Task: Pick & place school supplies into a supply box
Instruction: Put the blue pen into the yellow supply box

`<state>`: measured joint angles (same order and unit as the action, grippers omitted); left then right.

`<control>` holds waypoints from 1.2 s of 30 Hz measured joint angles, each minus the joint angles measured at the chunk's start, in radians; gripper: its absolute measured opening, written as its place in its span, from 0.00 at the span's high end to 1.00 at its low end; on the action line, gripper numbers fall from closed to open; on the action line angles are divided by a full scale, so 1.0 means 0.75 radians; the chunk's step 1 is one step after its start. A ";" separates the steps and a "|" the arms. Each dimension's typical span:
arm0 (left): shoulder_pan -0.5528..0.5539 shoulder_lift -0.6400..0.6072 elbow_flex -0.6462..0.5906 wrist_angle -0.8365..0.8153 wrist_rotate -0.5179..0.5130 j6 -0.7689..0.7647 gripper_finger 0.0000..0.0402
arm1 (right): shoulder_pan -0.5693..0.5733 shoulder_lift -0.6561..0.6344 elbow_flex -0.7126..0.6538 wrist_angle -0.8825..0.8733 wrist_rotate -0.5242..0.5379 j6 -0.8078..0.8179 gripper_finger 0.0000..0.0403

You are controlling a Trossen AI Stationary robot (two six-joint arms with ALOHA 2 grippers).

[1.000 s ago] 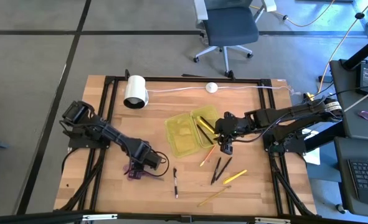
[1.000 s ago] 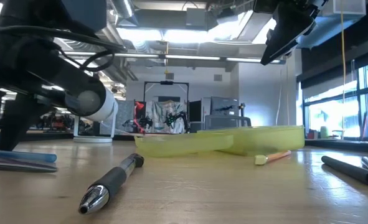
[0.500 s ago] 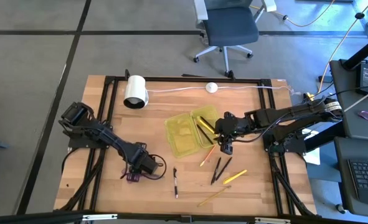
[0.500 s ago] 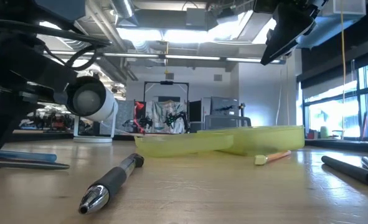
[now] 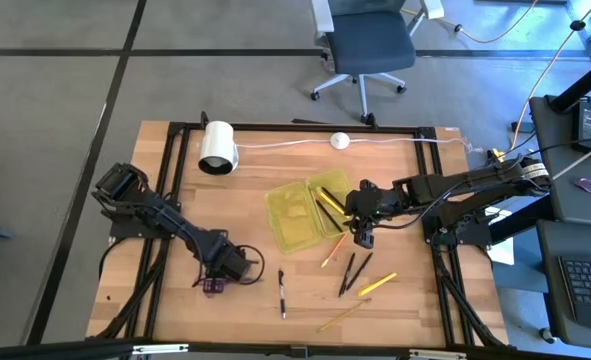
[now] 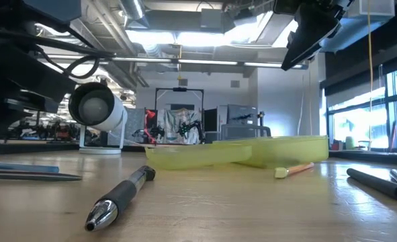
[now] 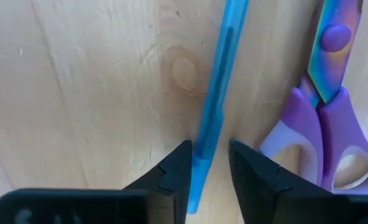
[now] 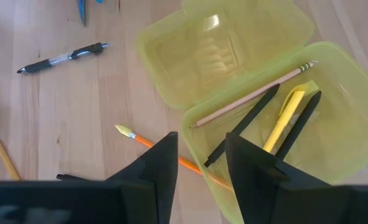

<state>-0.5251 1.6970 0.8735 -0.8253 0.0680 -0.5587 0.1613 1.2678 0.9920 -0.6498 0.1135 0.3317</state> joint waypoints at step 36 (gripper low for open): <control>0.210 -0.493 -0.008 0.659 -0.399 0.032 0.96 | 0.000 0.000 0.000 0.477 -0.133 -0.254 0.66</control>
<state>-0.3677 1.3274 0.8677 -0.3311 -0.2316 -0.5349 0.1612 1.2678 0.9920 -0.2922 0.0139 0.1408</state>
